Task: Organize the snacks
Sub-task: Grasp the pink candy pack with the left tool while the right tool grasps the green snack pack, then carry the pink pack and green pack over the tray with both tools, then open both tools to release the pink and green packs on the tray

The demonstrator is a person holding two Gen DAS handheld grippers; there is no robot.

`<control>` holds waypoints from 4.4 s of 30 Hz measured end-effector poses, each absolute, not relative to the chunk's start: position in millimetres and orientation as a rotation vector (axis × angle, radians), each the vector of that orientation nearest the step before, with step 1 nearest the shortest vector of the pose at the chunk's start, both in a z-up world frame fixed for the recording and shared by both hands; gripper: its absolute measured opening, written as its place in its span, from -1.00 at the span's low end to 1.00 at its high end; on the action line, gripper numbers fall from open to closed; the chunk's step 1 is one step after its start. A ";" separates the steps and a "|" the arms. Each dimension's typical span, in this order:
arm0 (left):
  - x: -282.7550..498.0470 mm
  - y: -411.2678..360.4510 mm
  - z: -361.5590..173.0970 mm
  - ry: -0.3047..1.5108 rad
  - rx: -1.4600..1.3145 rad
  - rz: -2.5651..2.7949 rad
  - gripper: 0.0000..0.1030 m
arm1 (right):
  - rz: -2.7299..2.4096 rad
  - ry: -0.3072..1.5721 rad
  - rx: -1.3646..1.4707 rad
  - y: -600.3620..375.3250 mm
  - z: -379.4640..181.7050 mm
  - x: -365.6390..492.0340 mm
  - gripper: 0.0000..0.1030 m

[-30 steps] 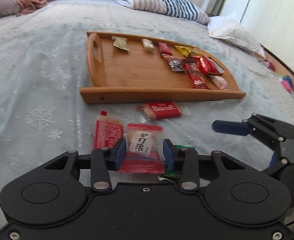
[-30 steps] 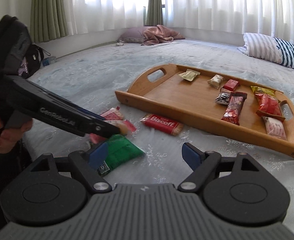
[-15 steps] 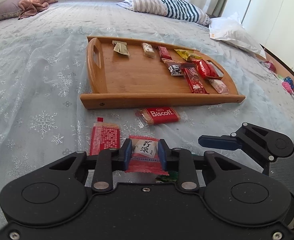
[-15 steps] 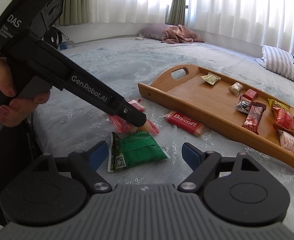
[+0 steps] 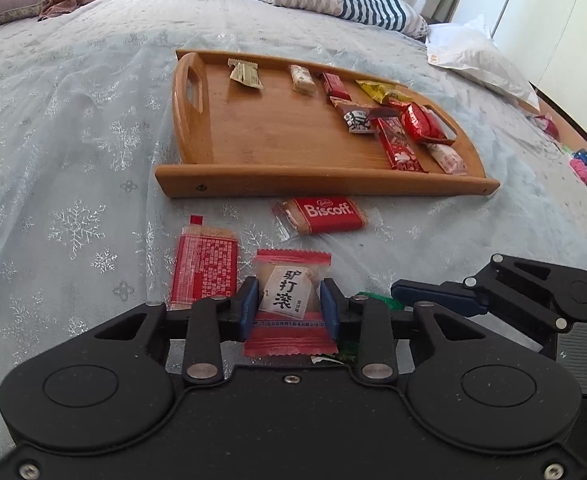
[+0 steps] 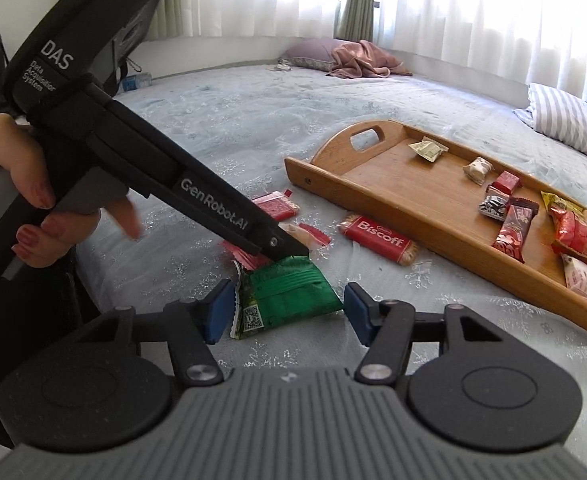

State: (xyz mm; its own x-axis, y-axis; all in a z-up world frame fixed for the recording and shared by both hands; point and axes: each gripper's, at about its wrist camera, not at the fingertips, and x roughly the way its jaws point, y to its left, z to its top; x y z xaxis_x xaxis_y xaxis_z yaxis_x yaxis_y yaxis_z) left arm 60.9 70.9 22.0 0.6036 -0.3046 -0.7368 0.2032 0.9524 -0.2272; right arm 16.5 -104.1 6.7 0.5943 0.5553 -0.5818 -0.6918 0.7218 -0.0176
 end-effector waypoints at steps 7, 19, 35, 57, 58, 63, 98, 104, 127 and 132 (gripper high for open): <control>54.3 71.9 35.2 0.834 -0.109 -0.290 -0.43 | 0.687 0.595 -0.257 -108.5 11.9 17.2 0.21; 55.1 74.7 43.7 0.799 -0.090 -0.256 -0.43 | 0.649 0.573 -0.307 -102.5 12.6 25.6 0.52; 62.5 76.6 49.7 0.768 -0.105 -0.237 -0.43 | 0.606 0.596 -0.167 -116.4 22.6 36.3 -0.36; 63.8 77.7 49.9 0.761 -0.116 -0.219 -0.43 | 0.607 0.640 -0.166 -108.6 5.3 45.8 0.03; 63.9 77.7 50.7 0.758 -0.116 -0.219 -0.43 | 0.603 0.635 -0.157 -109.6 7.0 44.5 0.01; 69.7 78.2 56.6 0.747 -0.117 -0.224 -0.43 | 0.576 0.601 -0.118 -117.8 19.2 41.8 0.00; 254.1 61.8 35.0 0.769 -0.171 -0.159 -0.43 | 0.481 0.510 -0.310 -99.1 18.0 219.8 0.01; 260.9 61.3 32.6 0.768 -0.165 -0.154 -0.43 | 0.497 0.545 -0.305 -98.8 14.8 233.5 0.02; 272.1 55.0 20.2 0.782 -0.159 -0.150 -0.43 | 0.491 0.572 -0.312 -94.5 8.3 242.7 0.05; 272.5 54.4 19.3 0.780 -0.156 -0.149 -0.42 | 0.487 0.576 -0.306 -95.2 7.3 244.0 0.05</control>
State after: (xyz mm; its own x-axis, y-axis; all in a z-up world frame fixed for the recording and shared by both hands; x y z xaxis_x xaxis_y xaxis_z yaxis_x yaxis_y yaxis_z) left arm 272.5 54.4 19.3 0.7015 -0.1908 -0.6867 0.0759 0.9780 -0.1943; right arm 244.0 -95.2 7.3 0.7308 0.3515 -0.5852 -0.5182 0.8437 -0.1404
